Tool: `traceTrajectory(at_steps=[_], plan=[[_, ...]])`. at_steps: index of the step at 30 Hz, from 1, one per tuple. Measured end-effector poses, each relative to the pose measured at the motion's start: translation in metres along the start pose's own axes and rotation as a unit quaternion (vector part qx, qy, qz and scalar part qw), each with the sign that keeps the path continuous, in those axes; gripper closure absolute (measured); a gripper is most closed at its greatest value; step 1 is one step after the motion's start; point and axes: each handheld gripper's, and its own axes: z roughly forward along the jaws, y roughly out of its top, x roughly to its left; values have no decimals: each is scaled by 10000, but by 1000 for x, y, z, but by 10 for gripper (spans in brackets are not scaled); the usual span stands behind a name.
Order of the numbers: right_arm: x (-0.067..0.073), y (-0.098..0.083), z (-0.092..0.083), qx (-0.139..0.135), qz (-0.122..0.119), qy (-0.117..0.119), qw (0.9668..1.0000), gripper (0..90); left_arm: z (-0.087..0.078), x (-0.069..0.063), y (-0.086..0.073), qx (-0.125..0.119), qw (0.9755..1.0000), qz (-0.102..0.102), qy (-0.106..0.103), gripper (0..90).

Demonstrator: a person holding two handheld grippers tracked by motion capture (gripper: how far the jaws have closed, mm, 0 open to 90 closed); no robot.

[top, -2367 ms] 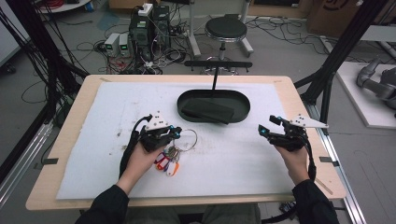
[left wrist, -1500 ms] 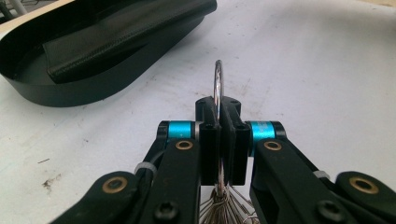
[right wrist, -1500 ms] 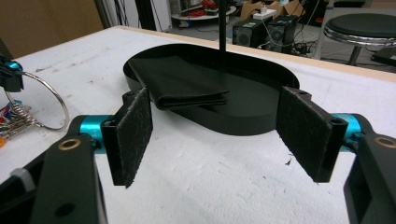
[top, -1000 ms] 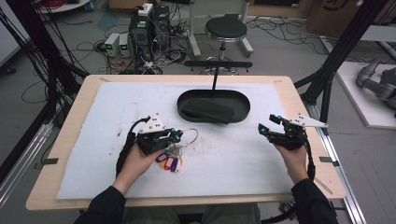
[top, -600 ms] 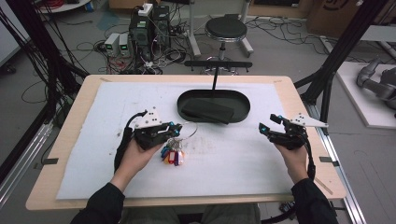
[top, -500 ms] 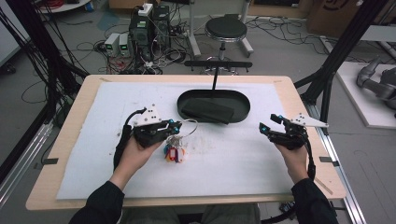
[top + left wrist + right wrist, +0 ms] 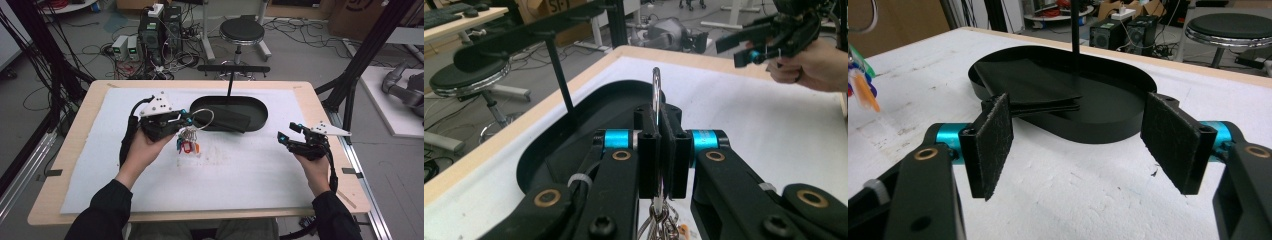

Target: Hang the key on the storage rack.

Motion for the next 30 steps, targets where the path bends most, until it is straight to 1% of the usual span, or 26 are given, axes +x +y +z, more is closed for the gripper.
traceTrajectory(at_steps=[2,6,10,14,16,20,26,30], plan=[[0,0,0,-2,-11,13,10000,294,1,2,5,-52,10000,20,40,864],[1,0,1,34,-25,44,10000,294,3,6,13,-51,10000,44,67,863],[0,0,0,-17,-28,25,10000,294,6,12,18,-114,9999,-28,82,864],[-2,0,0,-32,-14,18,10000,294,13,19,21,-118,9998,-61,124,864],[-2,0,0,-49,-3,21,10000,294,16,23,24,-84,9999,-45,138,864],[-5,0,-2,-101,88,38,9999,294,22,30,29,-135,9997,-77,188,864],[-5,0,-1,-104,64,39,9999,294,32,40,36,-193,9995,-74,238,864],[-5,0,-1,-120,59,41,9999,294,41,47,38,-141,9994,-123,296,864]])
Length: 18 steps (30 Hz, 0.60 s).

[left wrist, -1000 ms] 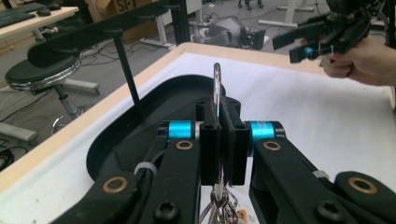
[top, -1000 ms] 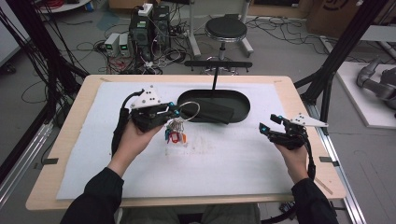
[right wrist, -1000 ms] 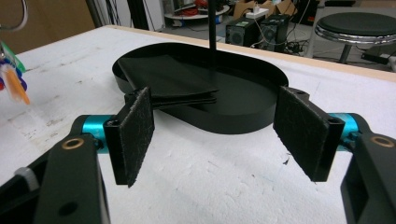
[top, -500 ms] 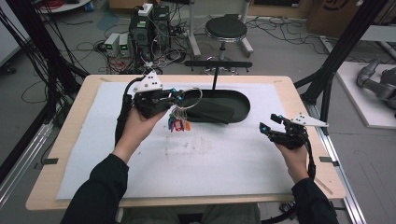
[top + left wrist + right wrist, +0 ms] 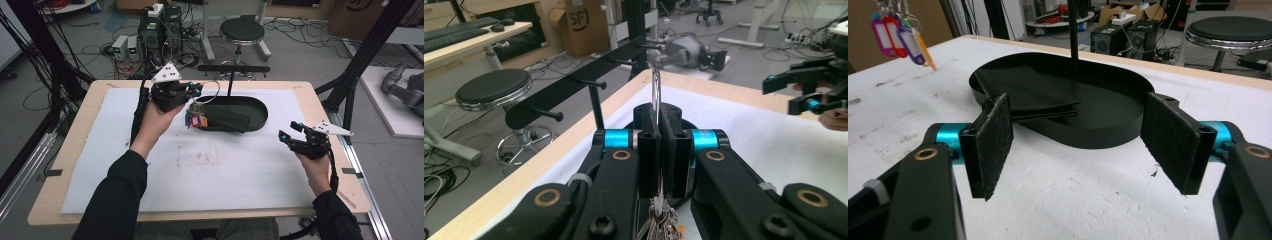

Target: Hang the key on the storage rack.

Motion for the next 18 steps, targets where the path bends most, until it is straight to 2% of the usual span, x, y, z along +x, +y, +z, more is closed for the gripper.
traceTrajectory(at_steps=[14,18], plan=[[-3,0,0,-40,57,21,10000,294,34,29,-5,230,9991,-195,284,864],[-3,0,0,-39,68,29,10000,294,42,37,-5,303,9983,-250,425,864]])
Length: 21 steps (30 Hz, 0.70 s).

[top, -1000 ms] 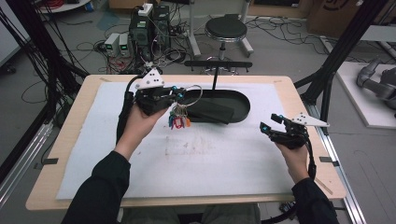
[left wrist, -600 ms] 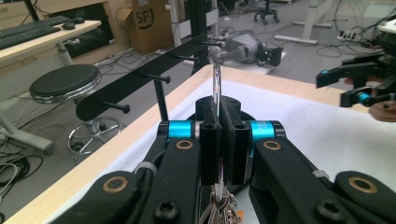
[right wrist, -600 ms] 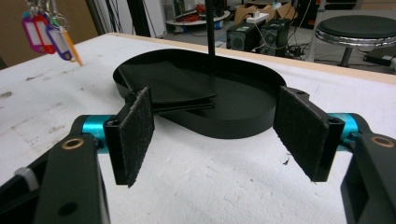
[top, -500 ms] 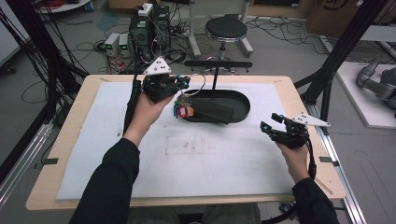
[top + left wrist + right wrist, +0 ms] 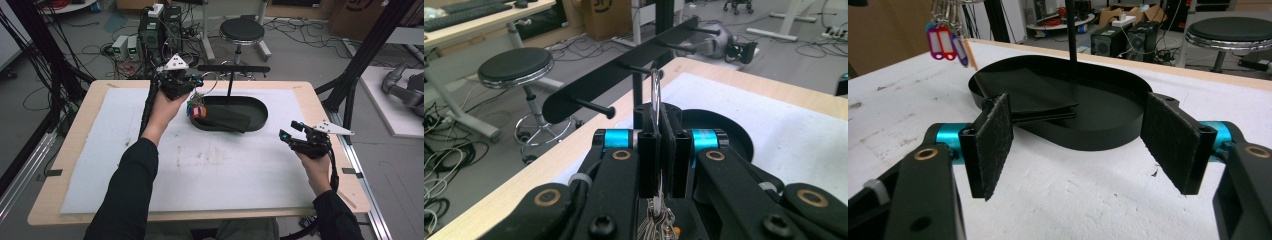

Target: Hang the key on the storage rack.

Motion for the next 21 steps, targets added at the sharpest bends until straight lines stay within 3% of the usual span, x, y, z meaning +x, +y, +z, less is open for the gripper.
traceTrajectory(at_steps=[8,21], plan=[[0,0,-1,0,-23,1,10000,293,11,11,-9,203,9996,-111,155,864],[-2,0,-2,20,-9,-9,10000,293,21,23,-18,222,9984,-292,421,862]])
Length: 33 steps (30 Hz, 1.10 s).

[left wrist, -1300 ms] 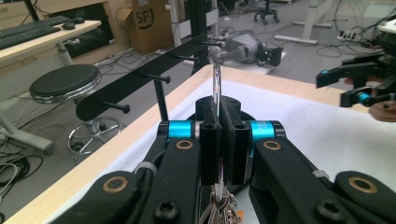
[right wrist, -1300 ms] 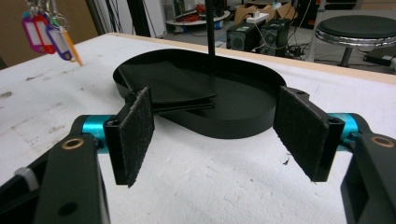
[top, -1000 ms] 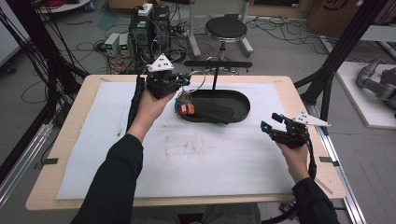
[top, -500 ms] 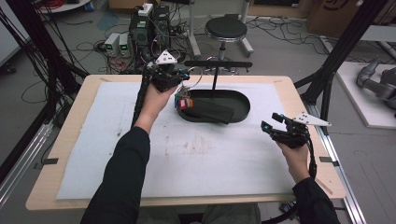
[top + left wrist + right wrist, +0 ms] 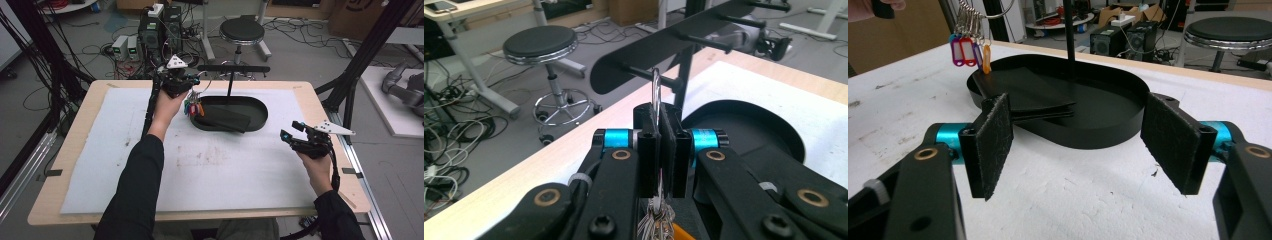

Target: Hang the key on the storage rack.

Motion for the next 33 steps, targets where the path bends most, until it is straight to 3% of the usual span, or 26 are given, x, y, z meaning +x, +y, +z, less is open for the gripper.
traceTrajectory(at_steps=[5,8,10,14,17,22,28,33], plan=[[-1,0,-1,-1,9,-13,10000,293,4,0,-2,108,9999,-5,80,857],[-1,0,-1,9,6,-22,10000,293,7,-2,-4,229,9996,90,171,839],[-2,-1,-1,21,11,-18,10000,293,7,-2,-5,255,9993,-7,274,739],[-3,-1,-1,20,20,-30,10000,293,1,-5,-5,253,9989,47,386,596],[-3,-1,-1,27,5,-39,10000,293,-10,-7,-7,151,9991,53,393,499],[-4,-1,-2,19,8,-43,10000,293,-36,-14,-19,-121,9996,33,240,426],[-3,-1,-1,56,27,-53,10000,293,-78,-29,-39,-359,9988,338,-43,348],[-1,0,-2,65,-56,-79,9999,293,-109,-45,-61,-341,9982,464,-144,296]])
